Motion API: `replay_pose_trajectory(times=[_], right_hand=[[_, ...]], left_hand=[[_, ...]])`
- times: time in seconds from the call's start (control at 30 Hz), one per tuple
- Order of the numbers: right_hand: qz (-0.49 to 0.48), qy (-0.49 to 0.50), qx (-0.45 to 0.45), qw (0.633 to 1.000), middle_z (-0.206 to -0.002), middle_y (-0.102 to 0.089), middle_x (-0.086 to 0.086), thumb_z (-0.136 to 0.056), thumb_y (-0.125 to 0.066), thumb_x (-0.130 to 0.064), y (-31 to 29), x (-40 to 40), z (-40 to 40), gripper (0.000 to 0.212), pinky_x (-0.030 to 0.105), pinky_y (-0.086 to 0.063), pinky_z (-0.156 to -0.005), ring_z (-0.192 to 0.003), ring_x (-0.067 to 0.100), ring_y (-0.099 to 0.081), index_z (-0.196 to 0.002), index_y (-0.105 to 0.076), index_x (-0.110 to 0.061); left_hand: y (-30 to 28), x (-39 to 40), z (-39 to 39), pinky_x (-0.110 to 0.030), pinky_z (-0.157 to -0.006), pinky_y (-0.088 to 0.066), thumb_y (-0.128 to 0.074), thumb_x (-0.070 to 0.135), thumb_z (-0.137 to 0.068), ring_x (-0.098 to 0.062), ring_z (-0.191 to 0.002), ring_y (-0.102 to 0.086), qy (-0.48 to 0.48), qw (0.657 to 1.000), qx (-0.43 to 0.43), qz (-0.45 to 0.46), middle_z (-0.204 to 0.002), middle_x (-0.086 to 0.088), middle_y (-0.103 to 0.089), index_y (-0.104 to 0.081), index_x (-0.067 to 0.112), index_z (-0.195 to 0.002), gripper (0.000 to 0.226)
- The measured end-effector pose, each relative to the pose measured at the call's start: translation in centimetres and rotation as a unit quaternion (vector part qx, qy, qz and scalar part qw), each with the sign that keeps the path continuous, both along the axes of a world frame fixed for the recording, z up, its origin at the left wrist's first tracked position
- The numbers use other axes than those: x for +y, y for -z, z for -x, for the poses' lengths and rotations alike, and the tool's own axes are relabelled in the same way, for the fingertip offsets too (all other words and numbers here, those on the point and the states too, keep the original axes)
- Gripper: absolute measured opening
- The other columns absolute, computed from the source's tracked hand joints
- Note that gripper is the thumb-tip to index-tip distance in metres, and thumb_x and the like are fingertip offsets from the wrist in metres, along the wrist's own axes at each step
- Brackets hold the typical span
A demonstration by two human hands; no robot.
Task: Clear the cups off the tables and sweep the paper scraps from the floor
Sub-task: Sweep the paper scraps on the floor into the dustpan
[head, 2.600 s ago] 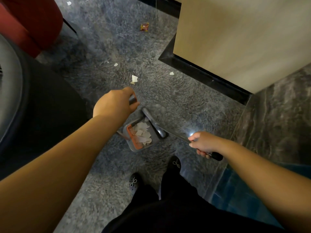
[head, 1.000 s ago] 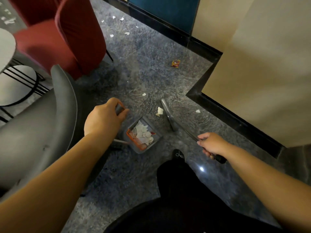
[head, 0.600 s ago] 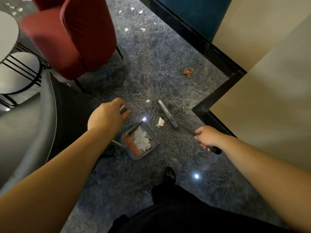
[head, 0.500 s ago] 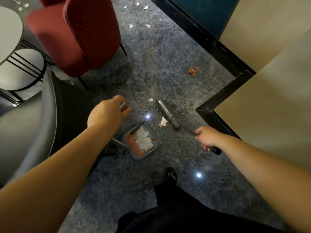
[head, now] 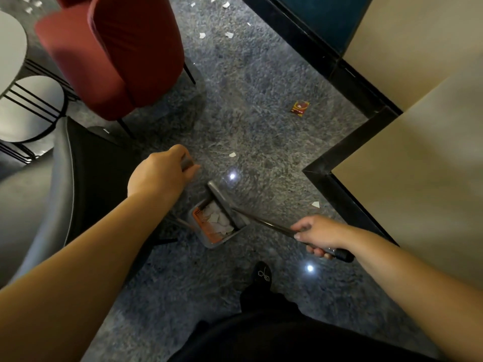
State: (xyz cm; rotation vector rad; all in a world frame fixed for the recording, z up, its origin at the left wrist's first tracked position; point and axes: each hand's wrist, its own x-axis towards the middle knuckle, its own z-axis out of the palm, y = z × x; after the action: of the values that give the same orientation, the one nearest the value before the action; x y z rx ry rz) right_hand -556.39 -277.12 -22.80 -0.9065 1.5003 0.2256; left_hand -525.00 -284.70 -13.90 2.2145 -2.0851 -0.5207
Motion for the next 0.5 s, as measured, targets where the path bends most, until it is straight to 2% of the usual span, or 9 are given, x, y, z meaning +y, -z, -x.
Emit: replay_pose_trajectory(times=[0.23, 0.37, 0.5], right_hand=[[0.041, 0.031, -0.012, 0.999, -0.067, -0.057, 0.006, -0.097, -0.055, -0.021, -1.3, 0.9, 0.1, 0.038, 0.020, -0.038, -0.038, -0.038, 0.009, -0.049, -0.134, -0.049, -0.025], [0.074, 0.031, 0.008, 0.997, -0.069, -0.060, 0.006, -0.097, -0.054, -0.023, -1.9, -1.0, -0.2, 0.040, 0.019, -0.039, -0.039, -0.039, 0.007, -0.050, -0.137, -0.047, -0.023], [0.098, 0.039, 0.027, 0.994, -0.072, -0.061, 0.007, -0.098, -0.054, -0.023, -2.1, -3.9, -0.7, 0.040, 0.017, -0.038, -0.038, -0.040, 0.008, -0.051, -0.137, -0.046, -0.021]], left_hand=[[-0.1, 0.1, -0.9, -0.034, -0.056, -0.047, -0.060, 0.048, -0.091, -0.022, -0.065, -0.056, 0.002, 0.999, 0.003, 0.033, -0.075, 0.000, -0.059, -0.056, 0.025, -0.099, 0.025], [-0.6, -1.1, -1.5, -0.038, -0.058, -0.050, -0.061, 0.046, -0.091, -0.026, -0.066, -0.056, -0.004, 0.998, 0.007, 0.060, -0.074, -0.002, -0.059, -0.056, 0.023, -0.098, 0.024], [-1.1, -4.0, -2.2, -0.036, -0.058, -0.044, -0.064, 0.043, -0.090, -0.030, -0.070, -0.055, 0.001, 0.996, 0.018, 0.091, -0.077, -0.005, -0.059, -0.058, 0.019, -0.102, 0.027]])
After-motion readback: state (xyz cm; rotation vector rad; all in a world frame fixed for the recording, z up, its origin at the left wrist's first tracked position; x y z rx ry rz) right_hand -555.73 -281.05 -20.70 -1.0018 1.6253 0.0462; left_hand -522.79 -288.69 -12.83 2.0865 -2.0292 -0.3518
